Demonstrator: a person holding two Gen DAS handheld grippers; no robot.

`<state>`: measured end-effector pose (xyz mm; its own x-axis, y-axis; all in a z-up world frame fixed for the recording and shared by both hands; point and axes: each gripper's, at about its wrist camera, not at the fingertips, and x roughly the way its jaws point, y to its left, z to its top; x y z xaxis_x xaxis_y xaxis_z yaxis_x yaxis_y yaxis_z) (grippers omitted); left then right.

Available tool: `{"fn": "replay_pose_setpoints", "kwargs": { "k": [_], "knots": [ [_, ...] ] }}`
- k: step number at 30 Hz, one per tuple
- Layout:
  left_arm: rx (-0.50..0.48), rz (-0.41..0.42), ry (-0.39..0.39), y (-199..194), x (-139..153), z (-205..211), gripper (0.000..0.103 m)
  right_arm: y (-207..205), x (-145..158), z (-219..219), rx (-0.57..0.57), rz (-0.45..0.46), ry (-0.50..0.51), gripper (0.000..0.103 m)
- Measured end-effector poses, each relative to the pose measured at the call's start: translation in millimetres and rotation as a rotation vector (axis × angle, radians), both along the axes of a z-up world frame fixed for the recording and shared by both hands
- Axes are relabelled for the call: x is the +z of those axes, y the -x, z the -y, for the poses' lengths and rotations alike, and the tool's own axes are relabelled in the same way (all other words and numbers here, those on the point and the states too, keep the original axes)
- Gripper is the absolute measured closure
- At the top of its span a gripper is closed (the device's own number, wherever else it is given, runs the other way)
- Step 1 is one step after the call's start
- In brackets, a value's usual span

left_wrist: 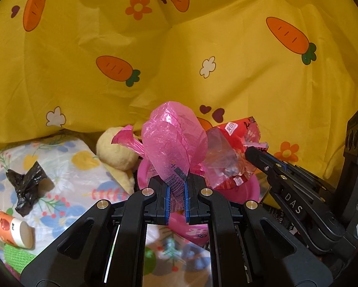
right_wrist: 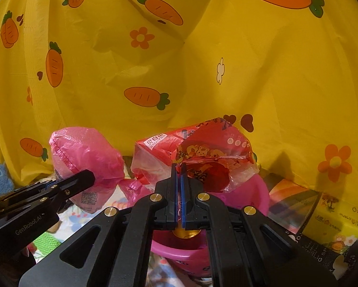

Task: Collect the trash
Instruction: 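Carry the pink bag and red wrapper over the pink bucket with both tools, then open both tools to drop the pink bag and wrapper into the bucket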

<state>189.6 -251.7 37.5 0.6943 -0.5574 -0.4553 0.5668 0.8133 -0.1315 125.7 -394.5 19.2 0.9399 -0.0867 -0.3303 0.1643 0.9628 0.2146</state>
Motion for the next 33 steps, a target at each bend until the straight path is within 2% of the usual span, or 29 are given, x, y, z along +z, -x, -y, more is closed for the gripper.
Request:
{"fn": "replay_pose_setpoints", "kwargs": {
  "k": [9,19,21,23,25,26,27,28,31,33],
  "knots": [
    [-0.043,-0.086,-0.007,-32.6,-27.6,23.2,0.095,-26.5,-12.4,9.5,-0.025,-0.066,0.007,0.100],
    [-0.081,-0.144,-0.001,-48.1,-44.2,33.1,0.095,-42.4,-22.1,19.2,-0.035,-0.104,-0.017,0.100],
    [-0.095,-0.152,0.002,-49.5,-46.0,34.2,0.082,-44.7,-24.0,20.7,-0.036,-0.113,-0.017,0.100],
    [-0.087,-0.149,0.010,-49.9,-46.7,31.9,0.044,-44.3,-25.9,24.3,-0.026,-0.110,-0.037,0.099],
    [-0.070,-0.133,0.034,-49.3,-45.3,25.4,0.035,-43.7,-27.4,29.0,-0.039,-0.113,-0.051,0.092],
    [-0.051,-0.136,0.044,-50.4,-44.6,21.5,0.027,-43.0,-28.1,32.1,-0.041,-0.111,-0.066,0.077],
    [-0.031,-0.140,0.058,-51.9,-43.9,16.9,0.023,-41.0,-28.8,35.5,-0.051,-0.106,-0.083,0.057],
    [0.000,-0.137,0.070,-52.6,-42.8,11.4,0.016,-38.8,-28.8,36.9,-0.061,-0.098,-0.088,0.050],
    [0.063,-0.103,0.078,-50.5,-38.4,-0.1,0.007,-34.9,-28.2,39.6,-0.072,-0.095,-0.087,0.047],
    [0.094,-0.090,0.079,-48.1,-35.5,-5.8,0.006,-32.5,-27.9,40.6,-0.075,-0.094,-0.094,0.042]
  ]
}}
